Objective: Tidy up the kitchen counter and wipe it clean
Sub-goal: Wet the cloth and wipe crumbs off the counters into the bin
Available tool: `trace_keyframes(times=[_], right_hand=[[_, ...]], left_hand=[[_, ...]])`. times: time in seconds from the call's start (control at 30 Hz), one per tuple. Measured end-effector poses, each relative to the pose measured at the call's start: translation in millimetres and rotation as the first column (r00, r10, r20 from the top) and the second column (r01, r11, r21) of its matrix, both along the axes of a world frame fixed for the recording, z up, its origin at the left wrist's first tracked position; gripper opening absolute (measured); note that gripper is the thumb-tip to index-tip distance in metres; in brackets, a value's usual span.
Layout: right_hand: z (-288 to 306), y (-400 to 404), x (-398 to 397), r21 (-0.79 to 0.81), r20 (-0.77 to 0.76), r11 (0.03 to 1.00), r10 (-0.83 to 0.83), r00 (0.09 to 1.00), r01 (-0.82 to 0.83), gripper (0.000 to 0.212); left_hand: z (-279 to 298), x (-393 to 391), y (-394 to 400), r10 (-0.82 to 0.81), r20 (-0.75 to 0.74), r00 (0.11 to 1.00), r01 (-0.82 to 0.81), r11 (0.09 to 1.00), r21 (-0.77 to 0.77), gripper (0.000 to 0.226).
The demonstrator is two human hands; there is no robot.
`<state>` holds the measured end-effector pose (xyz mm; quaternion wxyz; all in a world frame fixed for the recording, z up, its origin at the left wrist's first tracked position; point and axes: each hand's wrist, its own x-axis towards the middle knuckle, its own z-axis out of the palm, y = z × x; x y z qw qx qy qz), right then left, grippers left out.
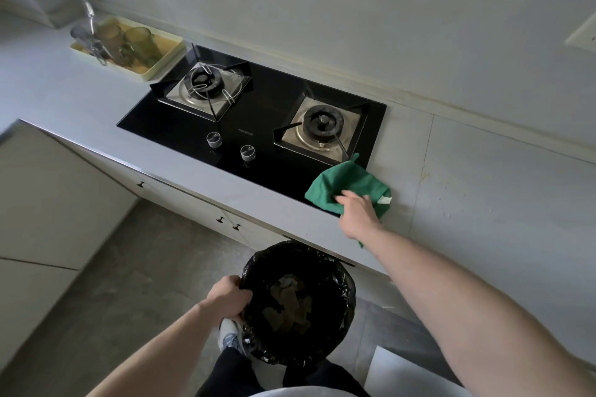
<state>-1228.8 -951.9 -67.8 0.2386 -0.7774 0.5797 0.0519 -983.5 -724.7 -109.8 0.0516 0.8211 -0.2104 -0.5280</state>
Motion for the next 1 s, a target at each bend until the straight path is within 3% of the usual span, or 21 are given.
trace_keyframes(times=[0.07,0.3,0.43,0.63,0.73,0.87,1.0], right_hand=[[-2.9,8.3,6.0,-0.023,-0.03,0.999,0.028,0.999,-0.028,0.067],[-5.9,81.5,6.2,0.007,0.137,0.964,0.262,0.955,-0.266,0.075],[-2.2,95.6,-0.7,0.047,0.228,0.967,0.234,0.945,-0.251,0.074],[37.2,71.6,-34.6,-0.121,0.459,0.993,0.064,0.886,-0.009,0.065],[48.7,46.6,-64.6,-0.203,0.497,0.969,-0.02,0.867,0.139,0.063],[33.9,20.7,-97.5,-0.214,0.405,0.941,-0.16,0.9,0.263,0.059],[13.5,24.7,-94.1,-0.018,0.195,0.948,-0.309,0.931,0.318,0.056]], left_hand=[[5.5,-2.2,-1.2,0.008,-0.002,1.0,-0.008,1.0,-0.004,0.029],[-8.8,2.3,2.9,0.012,0.021,1.0,-0.012,1.0,0.001,0.029],[-25.5,9.1,5.8,0.007,0.021,1.0,-0.007,1.0,0.006,0.035],[-8.8,0.3,5.6,-0.007,0.032,0.999,0.007,1.0,0.002,0.027],[-4.9,-2.9,6.8,0.0,0.023,1.0,0.0,1.0,0.004,0.028],[4.3,-9.6,4.9,0.011,-0.001,1.0,-0.011,1.0,-0.007,0.029],[12.1,-16.2,2.7,0.052,-0.001,0.999,-0.052,0.999,-0.012,0.019]])
